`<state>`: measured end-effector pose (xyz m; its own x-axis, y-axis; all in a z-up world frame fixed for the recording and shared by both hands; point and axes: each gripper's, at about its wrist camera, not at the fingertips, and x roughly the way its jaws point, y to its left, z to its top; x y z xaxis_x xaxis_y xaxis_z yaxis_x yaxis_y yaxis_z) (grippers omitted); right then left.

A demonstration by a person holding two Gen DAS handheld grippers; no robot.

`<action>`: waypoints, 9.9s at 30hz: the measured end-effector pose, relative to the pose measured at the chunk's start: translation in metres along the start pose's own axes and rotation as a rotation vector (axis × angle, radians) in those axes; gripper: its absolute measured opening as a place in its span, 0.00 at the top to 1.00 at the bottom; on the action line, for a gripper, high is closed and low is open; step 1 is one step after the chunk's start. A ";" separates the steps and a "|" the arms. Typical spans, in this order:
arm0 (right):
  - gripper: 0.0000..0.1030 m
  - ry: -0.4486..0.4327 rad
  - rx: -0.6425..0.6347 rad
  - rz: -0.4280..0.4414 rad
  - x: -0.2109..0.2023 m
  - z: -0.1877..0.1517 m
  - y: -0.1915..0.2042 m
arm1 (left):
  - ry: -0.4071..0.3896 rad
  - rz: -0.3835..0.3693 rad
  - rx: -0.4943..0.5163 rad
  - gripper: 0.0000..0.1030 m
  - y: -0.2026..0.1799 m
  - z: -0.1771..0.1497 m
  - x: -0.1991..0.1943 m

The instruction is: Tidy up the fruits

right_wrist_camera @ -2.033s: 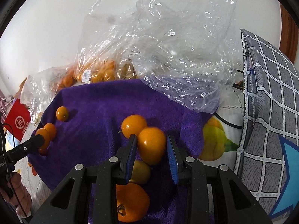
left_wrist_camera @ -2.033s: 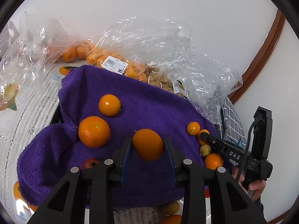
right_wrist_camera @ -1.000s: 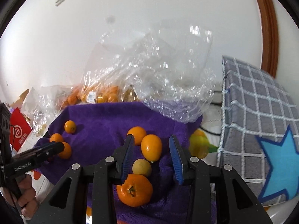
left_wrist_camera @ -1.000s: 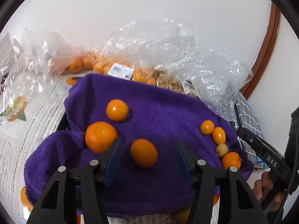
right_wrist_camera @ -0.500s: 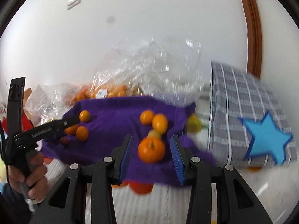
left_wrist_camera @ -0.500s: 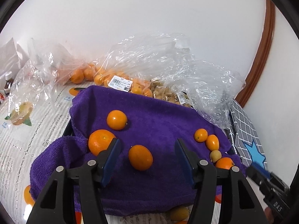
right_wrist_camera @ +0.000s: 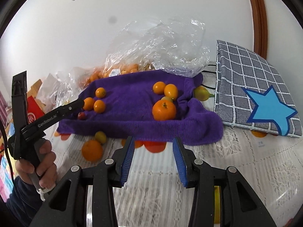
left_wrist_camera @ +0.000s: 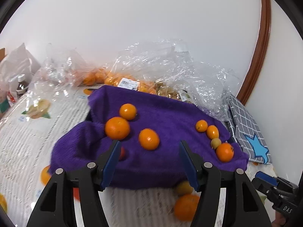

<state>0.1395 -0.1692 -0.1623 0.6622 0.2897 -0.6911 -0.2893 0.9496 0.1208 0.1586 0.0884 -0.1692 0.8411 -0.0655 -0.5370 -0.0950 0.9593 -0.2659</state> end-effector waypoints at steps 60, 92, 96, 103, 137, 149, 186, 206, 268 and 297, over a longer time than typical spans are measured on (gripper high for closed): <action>0.60 0.088 -0.150 -0.012 0.024 -0.019 0.014 | 0.127 0.085 -0.181 0.42 0.075 -0.036 -0.039; 0.60 0.009 0.066 0.038 -0.011 -0.036 -0.033 | 0.281 -0.048 0.078 0.43 -0.030 -0.051 0.006; 0.60 0.024 0.059 0.045 -0.009 -0.036 -0.031 | 0.281 -0.056 0.050 0.53 -0.036 -0.045 0.018; 0.60 0.035 0.075 0.070 -0.006 -0.036 -0.035 | 0.292 -0.070 0.073 0.63 -0.051 -0.041 0.033; 0.60 0.041 0.066 0.102 -0.002 -0.037 -0.034 | 0.172 -0.142 0.008 0.76 -0.028 -0.040 -0.002; 0.60 0.040 0.064 0.093 -0.006 -0.038 -0.035 | 0.122 -0.106 -0.067 0.76 0.010 -0.037 -0.027; 0.60 0.028 -0.068 0.053 0.054 0.057 0.008 | 0.120 -0.050 -0.136 0.76 0.062 0.044 -0.002; 0.60 0.144 -0.160 0.086 0.112 0.055 0.040 | 0.282 -0.132 -0.114 0.76 0.048 0.041 0.048; 0.07 -0.083 -0.018 -0.223 -0.139 0.015 0.037 | 0.088 0.031 0.089 0.17 -0.052 0.011 -0.158; 0.07 -0.122 -0.011 -0.258 -0.178 0.007 0.038 | 0.030 0.040 0.174 0.16 -0.083 0.010 -0.185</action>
<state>0.0156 -0.1838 -0.0301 0.7932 0.0512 -0.6068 -0.1071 0.9926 -0.0564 0.0168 0.0232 -0.0395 0.8218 -0.0318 -0.5689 -0.0327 0.9942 -0.1029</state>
